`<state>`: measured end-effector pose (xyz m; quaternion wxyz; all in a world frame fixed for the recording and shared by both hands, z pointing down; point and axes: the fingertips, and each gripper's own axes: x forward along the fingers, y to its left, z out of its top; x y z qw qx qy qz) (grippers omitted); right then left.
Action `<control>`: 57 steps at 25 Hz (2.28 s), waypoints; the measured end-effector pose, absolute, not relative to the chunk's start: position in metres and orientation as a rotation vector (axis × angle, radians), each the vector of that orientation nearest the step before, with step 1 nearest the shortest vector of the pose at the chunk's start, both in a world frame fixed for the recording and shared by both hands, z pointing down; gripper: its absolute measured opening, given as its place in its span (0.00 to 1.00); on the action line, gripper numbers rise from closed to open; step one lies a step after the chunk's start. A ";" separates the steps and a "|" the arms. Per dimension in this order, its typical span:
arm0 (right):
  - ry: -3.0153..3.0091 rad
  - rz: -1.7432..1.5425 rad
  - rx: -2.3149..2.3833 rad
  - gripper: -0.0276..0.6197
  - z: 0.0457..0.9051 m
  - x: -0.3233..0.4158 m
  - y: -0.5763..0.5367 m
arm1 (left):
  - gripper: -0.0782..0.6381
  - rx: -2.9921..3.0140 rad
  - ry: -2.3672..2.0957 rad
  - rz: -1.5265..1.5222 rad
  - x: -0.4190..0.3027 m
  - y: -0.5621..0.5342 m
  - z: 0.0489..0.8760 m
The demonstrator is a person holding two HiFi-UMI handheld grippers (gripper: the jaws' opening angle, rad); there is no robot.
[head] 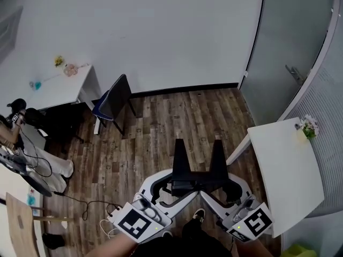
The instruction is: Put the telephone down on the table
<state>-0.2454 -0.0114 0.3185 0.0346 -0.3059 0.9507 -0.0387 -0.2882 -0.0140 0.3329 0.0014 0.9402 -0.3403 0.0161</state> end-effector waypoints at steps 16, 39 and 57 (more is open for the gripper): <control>2.887 -0.142 -0.992 0.41 0.327 -0.136 -0.098 | 0.48 2.959 -1.017 0.088 -0.180 -0.103 0.336; 2.457 -0.160 -1.844 0.41 0.325 0.003 -0.233 | 0.48 3.083 -0.068 0.016 -0.030 -0.261 0.335; 1.824 -0.226 -2.417 0.41 0.363 0.158 -0.166 | 0.48 2.953 0.771 0.097 0.145 -0.208 0.370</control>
